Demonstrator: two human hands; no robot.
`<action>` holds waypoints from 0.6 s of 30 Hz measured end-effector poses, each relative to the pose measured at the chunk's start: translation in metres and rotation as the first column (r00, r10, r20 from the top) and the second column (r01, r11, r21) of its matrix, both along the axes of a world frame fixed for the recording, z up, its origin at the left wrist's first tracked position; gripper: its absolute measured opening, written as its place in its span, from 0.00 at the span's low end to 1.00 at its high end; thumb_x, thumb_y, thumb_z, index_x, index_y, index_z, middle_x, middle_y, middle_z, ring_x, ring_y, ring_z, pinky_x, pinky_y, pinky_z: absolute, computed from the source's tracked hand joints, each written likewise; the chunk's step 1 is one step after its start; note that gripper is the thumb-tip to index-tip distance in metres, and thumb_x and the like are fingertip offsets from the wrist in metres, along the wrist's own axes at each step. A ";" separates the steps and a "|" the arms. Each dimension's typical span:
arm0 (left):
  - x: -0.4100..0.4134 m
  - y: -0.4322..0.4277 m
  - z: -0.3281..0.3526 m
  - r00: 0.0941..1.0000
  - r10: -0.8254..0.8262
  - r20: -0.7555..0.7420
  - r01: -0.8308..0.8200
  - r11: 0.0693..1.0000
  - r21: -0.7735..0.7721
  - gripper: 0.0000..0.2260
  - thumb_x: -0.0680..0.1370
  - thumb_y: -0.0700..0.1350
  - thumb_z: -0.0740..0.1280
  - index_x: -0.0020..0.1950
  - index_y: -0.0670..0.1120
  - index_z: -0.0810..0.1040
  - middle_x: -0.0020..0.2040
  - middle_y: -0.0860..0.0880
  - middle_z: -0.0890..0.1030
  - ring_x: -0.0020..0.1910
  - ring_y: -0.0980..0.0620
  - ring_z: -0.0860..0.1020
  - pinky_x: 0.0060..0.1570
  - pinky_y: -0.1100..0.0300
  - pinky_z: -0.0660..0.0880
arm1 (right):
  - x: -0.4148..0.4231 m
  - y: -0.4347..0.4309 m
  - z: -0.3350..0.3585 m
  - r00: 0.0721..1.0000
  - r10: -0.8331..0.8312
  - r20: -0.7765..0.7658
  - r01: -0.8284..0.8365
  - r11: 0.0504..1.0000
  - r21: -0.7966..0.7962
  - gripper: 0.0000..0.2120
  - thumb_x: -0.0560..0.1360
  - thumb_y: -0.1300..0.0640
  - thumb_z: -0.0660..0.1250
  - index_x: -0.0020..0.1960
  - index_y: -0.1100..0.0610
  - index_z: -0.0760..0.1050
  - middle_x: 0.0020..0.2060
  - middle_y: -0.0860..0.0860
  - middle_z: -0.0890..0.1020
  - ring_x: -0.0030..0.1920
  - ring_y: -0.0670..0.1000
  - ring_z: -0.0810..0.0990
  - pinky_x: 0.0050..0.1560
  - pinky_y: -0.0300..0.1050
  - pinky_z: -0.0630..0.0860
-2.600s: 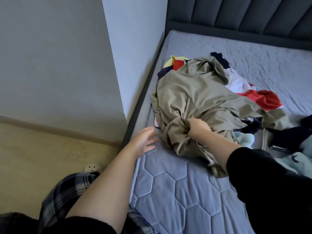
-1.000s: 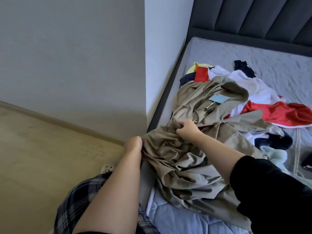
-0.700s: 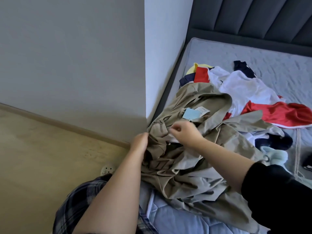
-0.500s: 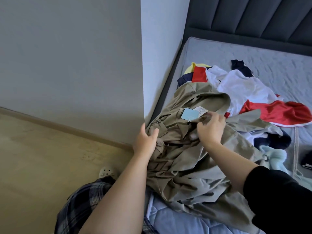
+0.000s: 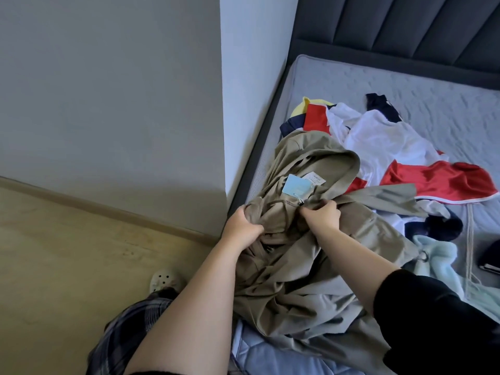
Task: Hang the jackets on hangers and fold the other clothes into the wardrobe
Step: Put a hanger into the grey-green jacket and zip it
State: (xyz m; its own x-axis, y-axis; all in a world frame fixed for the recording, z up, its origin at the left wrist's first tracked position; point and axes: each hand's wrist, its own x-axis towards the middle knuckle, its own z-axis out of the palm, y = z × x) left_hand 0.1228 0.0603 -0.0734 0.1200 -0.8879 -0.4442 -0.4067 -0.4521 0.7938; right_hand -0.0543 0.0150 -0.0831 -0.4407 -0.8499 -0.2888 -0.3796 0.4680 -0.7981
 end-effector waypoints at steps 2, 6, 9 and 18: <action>0.001 0.000 0.010 0.977 0.067 -0.202 -0.051 0.995 0.086 0.11 0.69 0.39 0.68 0.51 0.45 0.78 0.45 0.45 0.80 0.41 0.48 0.78 0.41 0.59 0.71 | -0.001 -0.002 0.004 0.997 -0.059 0.057 0.056 0.997 0.049 0.39 0.67 0.50 0.76 0.70 0.61 0.62 0.65 0.58 0.70 0.65 0.58 0.72 0.65 0.50 0.69; -0.003 0.014 0.029 0.784 0.129 -0.607 -0.017 0.982 0.188 0.06 0.71 0.38 0.64 0.36 0.41 0.78 0.29 0.44 0.79 0.30 0.46 0.78 0.39 0.59 0.73 | -0.011 0.003 0.013 0.983 0.154 0.097 -0.161 0.984 0.070 0.13 0.72 0.56 0.71 0.51 0.65 0.77 0.40 0.55 0.80 0.42 0.52 0.77 0.40 0.44 0.73; -0.002 0.014 0.038 0.616 0.306 -0.726 -0.178 0.952 0.250 0.15 0.76 0.36 0.58 0.35 0.40 0.80 0.29 0.44 0.81 0.29 0.48 0.80 0.39 0.58 0.74 | -0.016 0.006 0.022 0.989 0.144 0.037 -0.140 0.987 -0.080 0.05 0.74 0.65 0.64 0.45 0.65 0.78 0.34 0.52 0.78 0.42 0.50 0.74 0.38 0.42 0.67; 0.031 0.008 -0.003 0.632 0.772 -0.064 -0.771 0.635 0.049 0.24 0.75 0.35 0.63 0.71 0.42 0.66 0.67 0.41 0.71 0.65 0.40 0.71 0.60 0.53 0.70 | -0.050 0.000 0.046 0.968 0.097 -0.230 -0.049 0.978 0.203 0.15 0.77 0.66 0.57 0.62 0.67 0.73 0.55 0.59 0.79 0.55 0.59 0.77 0.48 0.45 0.72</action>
State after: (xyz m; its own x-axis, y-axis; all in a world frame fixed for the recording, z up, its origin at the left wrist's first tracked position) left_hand 0.1538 0.0682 -0.0764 0.7256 -0.4792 -0.4938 0.1536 -0.5867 0.7951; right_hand -0.1048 0.0151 -0.0367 -0.4554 -0.8205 -0.3455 -0.5861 0.5684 -0.5774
